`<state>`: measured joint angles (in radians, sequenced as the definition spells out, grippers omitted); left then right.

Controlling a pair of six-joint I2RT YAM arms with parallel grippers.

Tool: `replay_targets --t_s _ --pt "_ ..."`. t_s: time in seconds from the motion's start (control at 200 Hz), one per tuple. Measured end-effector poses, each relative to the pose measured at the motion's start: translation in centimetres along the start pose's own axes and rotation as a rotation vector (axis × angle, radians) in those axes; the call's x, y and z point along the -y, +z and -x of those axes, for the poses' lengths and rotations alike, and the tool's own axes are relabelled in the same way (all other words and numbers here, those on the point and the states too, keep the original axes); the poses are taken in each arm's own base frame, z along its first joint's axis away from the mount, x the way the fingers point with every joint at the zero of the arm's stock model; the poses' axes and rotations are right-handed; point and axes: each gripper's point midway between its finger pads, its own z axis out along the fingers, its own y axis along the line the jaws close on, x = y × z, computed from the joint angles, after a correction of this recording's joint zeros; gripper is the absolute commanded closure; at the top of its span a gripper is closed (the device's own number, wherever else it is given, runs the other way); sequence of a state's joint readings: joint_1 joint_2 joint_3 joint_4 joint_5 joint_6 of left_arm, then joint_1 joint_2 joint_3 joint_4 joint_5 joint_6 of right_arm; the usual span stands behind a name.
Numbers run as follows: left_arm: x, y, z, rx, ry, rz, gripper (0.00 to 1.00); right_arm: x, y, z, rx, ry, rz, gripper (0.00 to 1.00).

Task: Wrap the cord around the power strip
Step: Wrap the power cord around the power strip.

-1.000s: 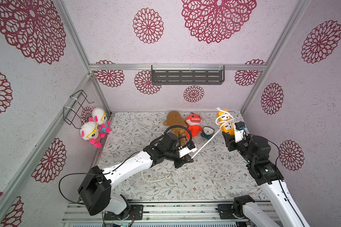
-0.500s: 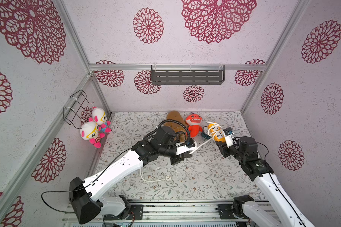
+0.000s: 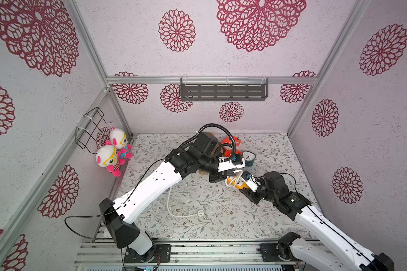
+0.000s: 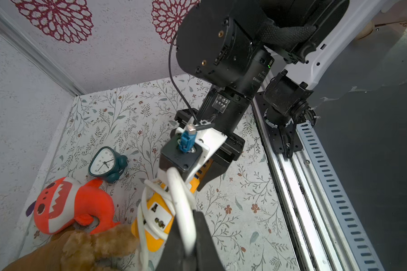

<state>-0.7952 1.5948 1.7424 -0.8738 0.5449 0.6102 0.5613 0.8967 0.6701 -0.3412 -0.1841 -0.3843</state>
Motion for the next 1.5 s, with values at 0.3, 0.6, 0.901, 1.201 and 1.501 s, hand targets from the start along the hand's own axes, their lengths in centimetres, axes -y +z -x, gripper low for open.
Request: replay_targets --t_s 0.3,0.6,0.901,1.201,1.501 --pt "-4.4 0.2 -1.6 0.002 -0.093 -0.02 1.0 -3.6 0.5 2.1 0.132 -0.106 0.138 1.0" --pt "-6.4 2.6 -2.8 -0.022 -0.152 -0.075 1.0 -6.3 0.7 4.4 0.213 -0.204 0.225 1.0" --pt "-9.3 3.6 -6.2 0.018 -0.308 -0.133 0.91 -5.7 -3.9 9.1 0.435 -0.293 0.138 1.0" --pt "-9.9 4.2 -8.0 0.156 -0.488 -0.22 0.73 -3.9 -7.3 12.7 0.618 -0.314 0.0 1.0" --pt "-6.5 9.9 -12.8 0.194 -0.667 -0.268 0.54 -1.7 -8.0 14.0 0.663 -0.285 -0.098 1.0"
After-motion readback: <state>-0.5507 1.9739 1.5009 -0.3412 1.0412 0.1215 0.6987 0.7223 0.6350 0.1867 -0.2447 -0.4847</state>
